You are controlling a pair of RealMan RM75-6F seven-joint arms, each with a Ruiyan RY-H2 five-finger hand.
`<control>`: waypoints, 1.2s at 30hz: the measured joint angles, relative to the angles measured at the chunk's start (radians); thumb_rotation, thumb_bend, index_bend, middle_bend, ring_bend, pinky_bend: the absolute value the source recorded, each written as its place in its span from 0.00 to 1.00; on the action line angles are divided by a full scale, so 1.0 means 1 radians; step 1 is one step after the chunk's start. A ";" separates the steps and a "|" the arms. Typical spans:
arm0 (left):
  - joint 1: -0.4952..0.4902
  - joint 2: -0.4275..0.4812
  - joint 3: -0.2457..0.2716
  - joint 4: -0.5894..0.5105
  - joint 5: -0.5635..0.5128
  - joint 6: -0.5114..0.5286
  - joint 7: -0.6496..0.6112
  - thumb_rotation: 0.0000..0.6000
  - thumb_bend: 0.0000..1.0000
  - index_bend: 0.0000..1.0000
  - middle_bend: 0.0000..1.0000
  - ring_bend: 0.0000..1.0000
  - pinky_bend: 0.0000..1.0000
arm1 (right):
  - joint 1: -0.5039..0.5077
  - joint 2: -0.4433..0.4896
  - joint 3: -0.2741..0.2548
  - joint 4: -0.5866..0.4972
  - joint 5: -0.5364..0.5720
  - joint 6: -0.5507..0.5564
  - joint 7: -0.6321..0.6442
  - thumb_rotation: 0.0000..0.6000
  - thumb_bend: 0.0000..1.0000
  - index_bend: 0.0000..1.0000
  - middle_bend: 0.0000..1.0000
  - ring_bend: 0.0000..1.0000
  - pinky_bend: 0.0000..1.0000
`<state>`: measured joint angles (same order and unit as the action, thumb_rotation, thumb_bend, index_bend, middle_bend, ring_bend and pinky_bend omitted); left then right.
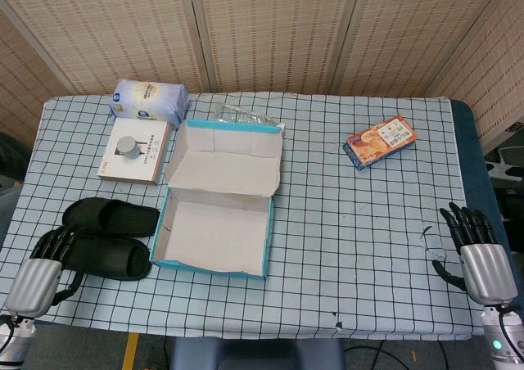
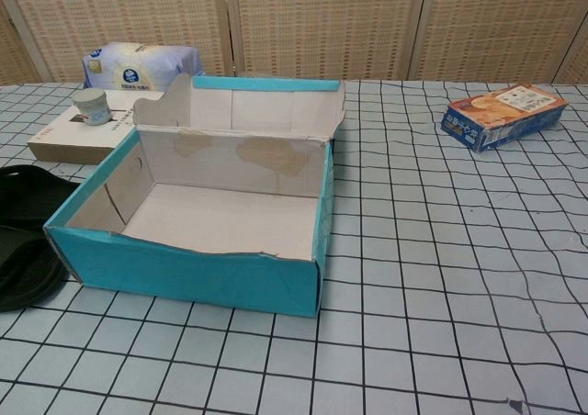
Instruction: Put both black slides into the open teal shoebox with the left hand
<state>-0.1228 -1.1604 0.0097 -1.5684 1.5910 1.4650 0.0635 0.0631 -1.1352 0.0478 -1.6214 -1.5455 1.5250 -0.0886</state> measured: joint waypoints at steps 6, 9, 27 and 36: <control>-0.016 0.027 0.048 -0.060 0.016 -0.090 0.001 0.95 0.41 0.00 0.00 0.00 0.09 | -0.016 0.021 -0.010 -0.024 -0.024 0.023 0.028 0.99 0.16 0.00 0.00 0.00 0.00; -0.026 0.024 0.053 -0.071 0.022 -0.108 0.052 0.89 0.39 0.00 0.00 0.00 0.07 | -0.019 0.031 -0.019 -0.035 -0.035 0.023 0.045 0.98 0.16 0.00 0.00 0.00 0.00; -0.121 -0.107 -0.004 -0.112 -0.237 -0.304 0.523 0.80 0.36 0.00 0.00 0.00 0.06 | -0.056 0.076 -0.042 -0.077 -0.099 0.082 0.051 0.99 0.16 0.00 0.00 0.00 0.00; -0.152 -0.154 -0.022 -0.083 -0.360 -0.341 0.598 0.81 0.36 0.00 0.00 0.00 0.09 | -0.054 0.080 -0.043 -0.078 -0.099 0.070 0.063 0.98 0.16 0.00 0.00 0.00 0.00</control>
<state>-0.2744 -1.3139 -0.0126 -1.6513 1.2315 1.1237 0.6617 0.0093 -1.0551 0.0052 -1.6995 -1.6450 1.5953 -0.0255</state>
